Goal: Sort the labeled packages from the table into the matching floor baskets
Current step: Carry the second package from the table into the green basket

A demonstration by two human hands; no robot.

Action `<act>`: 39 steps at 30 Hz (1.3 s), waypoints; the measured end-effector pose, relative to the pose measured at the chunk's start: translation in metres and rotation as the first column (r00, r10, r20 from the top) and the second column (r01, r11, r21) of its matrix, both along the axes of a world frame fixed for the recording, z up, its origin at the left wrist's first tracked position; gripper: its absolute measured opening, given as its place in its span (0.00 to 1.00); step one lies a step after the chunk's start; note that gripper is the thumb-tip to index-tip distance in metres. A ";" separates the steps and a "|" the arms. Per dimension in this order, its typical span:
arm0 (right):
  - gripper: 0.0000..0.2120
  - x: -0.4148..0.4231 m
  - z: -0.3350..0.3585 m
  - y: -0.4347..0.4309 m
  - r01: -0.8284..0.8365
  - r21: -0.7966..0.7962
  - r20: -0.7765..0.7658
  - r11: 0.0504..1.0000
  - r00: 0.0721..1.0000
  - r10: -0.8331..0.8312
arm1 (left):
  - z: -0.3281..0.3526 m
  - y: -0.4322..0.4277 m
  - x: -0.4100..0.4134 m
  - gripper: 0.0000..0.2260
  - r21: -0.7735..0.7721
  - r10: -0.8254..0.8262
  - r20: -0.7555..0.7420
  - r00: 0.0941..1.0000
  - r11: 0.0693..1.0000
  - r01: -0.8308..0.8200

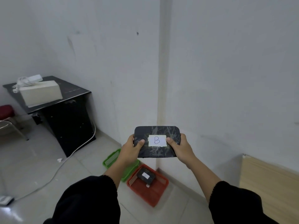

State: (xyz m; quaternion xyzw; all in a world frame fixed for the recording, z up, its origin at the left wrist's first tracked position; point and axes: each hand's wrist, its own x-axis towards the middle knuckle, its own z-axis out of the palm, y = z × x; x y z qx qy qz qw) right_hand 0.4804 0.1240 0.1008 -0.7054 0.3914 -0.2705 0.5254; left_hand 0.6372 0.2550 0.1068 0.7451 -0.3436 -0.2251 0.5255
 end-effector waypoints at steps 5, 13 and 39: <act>0.20 0.101 -0.007 -0.027 -0.043 0.027 0.021 0.999 0.999 0.042 | 0.000 -0.021 0.095 0.17 0.027 0.042 -0.016 0.999 0.999 -0.041; 0.22 0.246 -0.011 -0.062 -0.069 0.055 0.005 0.996 0.998 0.069 | 0.004 -0.054 0.229 0.15 0.040 0.099 -0.105 0.989 0.995 -0.096; 0.20 0.532 -0.085 -0.073 0.343 0.206 -0.118 0.917 0.939 -0.324 | -0.077 -0.131 0.563 0.17 0.166 -0.259 -0.235 0.937 0.939 0.302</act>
